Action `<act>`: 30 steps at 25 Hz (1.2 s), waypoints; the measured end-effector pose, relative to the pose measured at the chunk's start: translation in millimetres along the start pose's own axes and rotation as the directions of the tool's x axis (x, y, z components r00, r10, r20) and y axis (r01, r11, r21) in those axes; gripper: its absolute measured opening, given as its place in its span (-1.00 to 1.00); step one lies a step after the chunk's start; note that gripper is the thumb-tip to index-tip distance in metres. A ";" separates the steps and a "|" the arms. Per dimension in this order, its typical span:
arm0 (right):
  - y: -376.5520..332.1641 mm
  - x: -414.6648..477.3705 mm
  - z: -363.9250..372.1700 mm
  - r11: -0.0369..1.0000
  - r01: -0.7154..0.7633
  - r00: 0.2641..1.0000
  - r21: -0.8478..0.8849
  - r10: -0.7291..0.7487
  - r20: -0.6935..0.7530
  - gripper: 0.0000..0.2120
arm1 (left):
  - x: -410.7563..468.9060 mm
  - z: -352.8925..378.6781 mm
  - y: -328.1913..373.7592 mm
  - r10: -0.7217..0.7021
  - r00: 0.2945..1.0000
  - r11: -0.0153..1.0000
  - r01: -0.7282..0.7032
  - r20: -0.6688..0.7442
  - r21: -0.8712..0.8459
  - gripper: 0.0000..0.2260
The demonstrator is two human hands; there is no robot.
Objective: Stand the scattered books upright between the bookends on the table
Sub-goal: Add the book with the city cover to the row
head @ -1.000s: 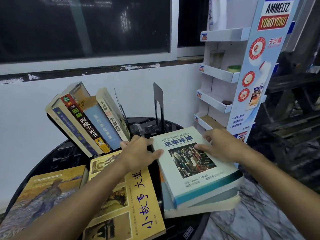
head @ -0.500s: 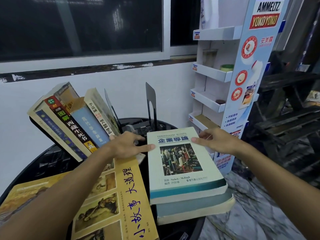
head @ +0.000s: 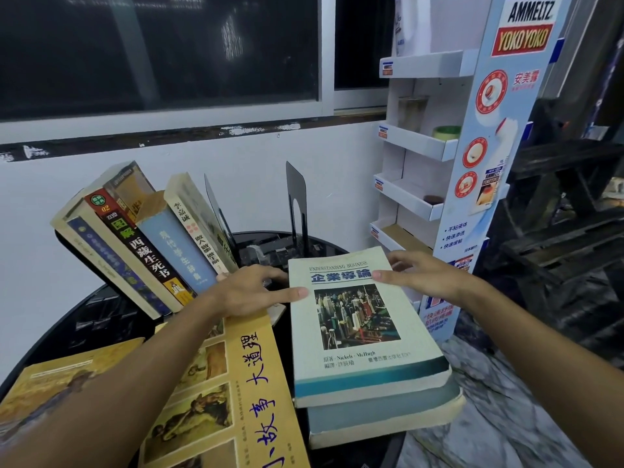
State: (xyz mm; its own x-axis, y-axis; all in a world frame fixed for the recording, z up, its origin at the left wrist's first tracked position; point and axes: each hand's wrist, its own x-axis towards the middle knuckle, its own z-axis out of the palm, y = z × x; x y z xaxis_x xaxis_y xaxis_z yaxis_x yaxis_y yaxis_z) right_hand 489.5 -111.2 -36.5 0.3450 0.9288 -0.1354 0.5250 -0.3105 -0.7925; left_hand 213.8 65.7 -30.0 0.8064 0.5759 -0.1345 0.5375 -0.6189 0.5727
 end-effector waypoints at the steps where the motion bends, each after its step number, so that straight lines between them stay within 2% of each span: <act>1: -1.1 -0.8 -0.4 1.000 0.022 1.000 0.016 -0.022 -0.015 -0.55 | -1.3 0.3 0.1 0.010 1.000 1.000 -0.010 -0.019 -0.014 -0.52; 5: -5.8 -6.0 -3.2 0.989 0.117 0.991 0.085 -0.111 -0.071 -0.65 | -7.4 -0.4 2.9 0.047 0.993 0.997 -0.053 -0.109 -0.049 -0.48; 8: -12.5 -11.4 -7.3 0.974 0.202 0.973 0.100 -0.188 -0.136 -0.63 | -15.0 -5.4 9.4 0.100 0.977 0.983 -0.126 -0.187 -0.135 -0.50; 12: -28.1 -24.5 -15.1 0.902 0.305 0.950 0.307 -0.264 -0.168 -0.59 | -30.4 -15.7 21.7 0.123 0.965 0.919 -0.198 -0.230 -0.340 -0.45; 16: -59.9 -40.9 -27.5 0.872 0.436 0.885 0.221 -0.372 -0.279 -0.49 | -46.2 -31.1 40.7 0.166 0.928 0.842 -0.309 -0.333 -0.442 -0.40; 21: -89.8 -59.9 -34.8 0.804 0.574 0.784 0.152 -0.486 -0.387 -0.46 | -55.5 -52.8 52.1 0.235 0.873 0.843 -0.402 -0.427 -0.358 -0.46; 25: -99.8 -69.6 -27.6 0.785 0.615 0.732 0.074 -0.534 -0.423 -0.47 | -54.8 -60.8 50.4 0.279 0.846 0.862 -0.429 -0.454 -0.271 -0.49; 30: -104.3 -77.6 -26.2 0.798 0.602 0.747 0.035 -0.546 -0.380 -0.59 | -51.7 -64.9 51.0 0.322 0.852 0.876 -0.433 -0.412 -0.210 -0.49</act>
State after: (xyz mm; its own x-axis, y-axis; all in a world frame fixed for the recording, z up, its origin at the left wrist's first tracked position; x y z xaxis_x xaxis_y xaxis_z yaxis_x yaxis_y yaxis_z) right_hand 428.4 -156.2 72.2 0.2662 0.7862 0.5576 0.5996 0.3179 -0.7344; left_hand 183.6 39.0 58.6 0.7588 0.5116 0.4031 0.0700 -0.6794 0.7304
